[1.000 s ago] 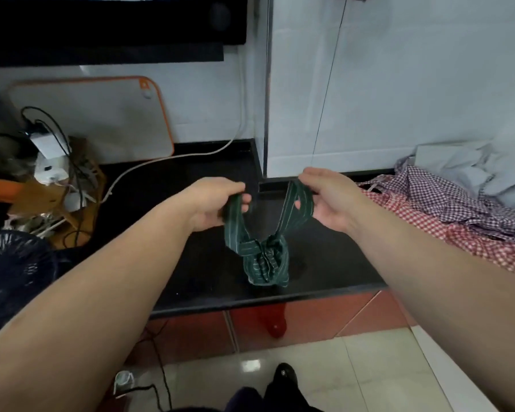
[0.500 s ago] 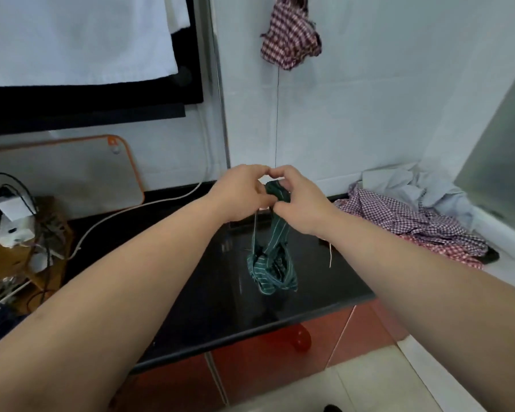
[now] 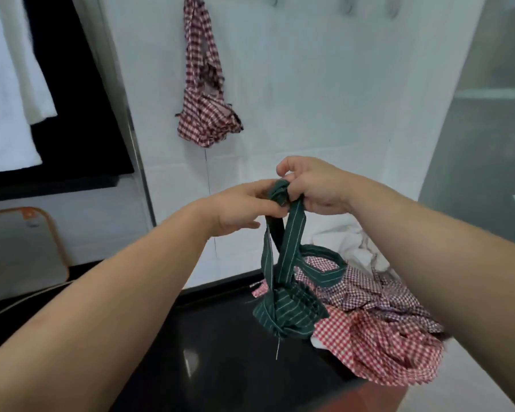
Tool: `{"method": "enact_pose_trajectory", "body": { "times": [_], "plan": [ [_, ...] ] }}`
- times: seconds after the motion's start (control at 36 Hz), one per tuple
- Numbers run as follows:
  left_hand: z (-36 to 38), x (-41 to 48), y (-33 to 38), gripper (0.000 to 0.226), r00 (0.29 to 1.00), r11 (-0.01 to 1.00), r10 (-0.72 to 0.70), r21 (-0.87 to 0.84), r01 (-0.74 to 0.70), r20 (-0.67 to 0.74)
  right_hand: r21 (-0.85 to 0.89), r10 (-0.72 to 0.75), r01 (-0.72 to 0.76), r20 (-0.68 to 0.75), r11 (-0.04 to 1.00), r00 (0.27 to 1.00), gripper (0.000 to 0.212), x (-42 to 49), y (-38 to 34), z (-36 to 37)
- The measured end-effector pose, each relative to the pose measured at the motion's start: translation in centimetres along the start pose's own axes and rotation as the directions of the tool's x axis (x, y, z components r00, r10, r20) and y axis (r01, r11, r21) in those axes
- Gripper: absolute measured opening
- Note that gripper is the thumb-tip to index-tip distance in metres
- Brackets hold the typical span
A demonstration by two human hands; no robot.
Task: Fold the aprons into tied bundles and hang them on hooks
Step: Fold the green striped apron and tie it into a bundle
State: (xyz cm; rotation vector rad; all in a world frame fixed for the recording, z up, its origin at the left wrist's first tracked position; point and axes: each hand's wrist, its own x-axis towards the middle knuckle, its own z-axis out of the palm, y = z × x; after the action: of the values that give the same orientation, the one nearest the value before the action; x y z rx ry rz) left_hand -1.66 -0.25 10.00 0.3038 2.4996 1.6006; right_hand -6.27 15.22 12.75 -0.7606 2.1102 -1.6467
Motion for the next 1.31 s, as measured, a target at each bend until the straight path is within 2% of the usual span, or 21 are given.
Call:
{"method": "enact_pose_trajectory", "body": {
  "times": [0.06,0.11,0.14,0.19,0.31,0.39,0.47,0.56,0.61,0.69,0.81,0.89,1.0,1.08,1.22,1.31],
  "plan": [
    [0.1,1.9,0.9,0.029,0.999,0.998,0.036,-0.059,-0.037,-0.027,-0.003,0.005,-0.005,-0.009,1.000,1.000,0.039,0.9,-0.6,-2.1],
    [0.1,4.1,2.1,0.007,0.992,0.994,0.047,-0.093,-0.058,-0.121,-0.038,-0.002,0.001,-0.031,0.999,1.000,0.036,1.9,-1.3,-4.9],
    [0.0,5.0,2.8,0.006,0.985,0.993,0.048,-0.097,-0.064,-0.165,-0.068,-0.010,0.008,-0.033,0.998,0.999,0.034,2.3,-1.8,-6.1],
    [-0.6,6.6,4.1,0.018,0.974,0.994,0.066,-0.066,-0.082,-0.216,-0.149,-0.026,0.022,-0.026,0.989,0.999,0.030,3.1,-2.7,-8.3],
    [-2.8,9.2,6.4,0.019,0.950,0.989,0.118,-0.050,-0.138,-0.288,-0.348,-0.096,0.070,-0.059,0.935,0.994,0.019,5.1,-3.7,-11.4],
    [-4.5,10.8,7.9,0.024,0.915,0.975,0.151,-0.094,-0.200,-0.374,-0.370,-0.199,0.150,-0.099,0.917,0.975,0.012,7.2,-4.5,-13.5],
    [-6.1,11.8,8.8,0.024,0.889,0.962,0.171,-0.122,-0.243,-0.424,-0.365,-0.230,0.172,-0.121,0.915,0.966,0.010,8.9,-5.0,-14.8],
    [-8.1,12.7,10.3,0.025,0.862,0.961,0.207,-0.069,-0.267,-0.462,-0.402,-0.333,0.251,-0.148,0.881,0.931,0.013,11.2,-6.9,-15.3],
    [-9.3,13.3,11.5,0.022,0.793,0.955,0.248,0.004,-0.296,-0.556,-0.389,-0.439,0.338,-0.208,0.857,0.874,0.011,13.0,-8.6,-14.9],
    [-10.9,14.4,13.3,0.014,0.618,0.922,0.340,0.123,-0.366,-0.709,-0.375,-0.557,0.439,-0.308,0.816,0.771,0.005,15.5,-11.2,-14.2],
    [-13.1,15.5,15.6,0.012,0.446,0.881,0.452,0.306,-0.362,-0.772,-0.429,-0.671,0.522,-0.380,0.737,0.636,0.009,18.4,-14.2,-14.1],
    [-14.5,16.3,16.7,0.013,0.346,0.857,0.506,0.413,-0.309,-0.790,-0.482,-0.715,0.532,-0.401,0.696,0.572,0.004,19.9,-15.6,-14.7],
    [-16.4,18.2,17.3,0.022,0.312,0.849,0.518,0.437,-0.295,-0.796,-0.521,-0.740,0.528,-0.422,0.671,0.523,0.010,22.3,-16.3,-15.7],
    [-18.2,20.0,18.1,0.013,0.255,0.850,0.514,0.447,-0.279,-0.819,-0.529,-0.734,0.510,-0.459,0.678,0.500,0.006,24.6,-17.1,-16.5],
    [-20.2,22.6,18.8,0.014,0.148,0.845,0.527,0.497,-0.200,-0.837,-0.570,-0.743,0.476,-0.512,0.669,0.432,0.010,27.2,-17.9,-17.2],
    [-19.7,23.3,18.8,0.010,0.139,0.808,0.589,0.583,-0.085,-0.796,-0.590,-0.763,0.484,-0.493,0.647,0.418,0.011,27.8,-17.6,-17.3]
  ]
}}
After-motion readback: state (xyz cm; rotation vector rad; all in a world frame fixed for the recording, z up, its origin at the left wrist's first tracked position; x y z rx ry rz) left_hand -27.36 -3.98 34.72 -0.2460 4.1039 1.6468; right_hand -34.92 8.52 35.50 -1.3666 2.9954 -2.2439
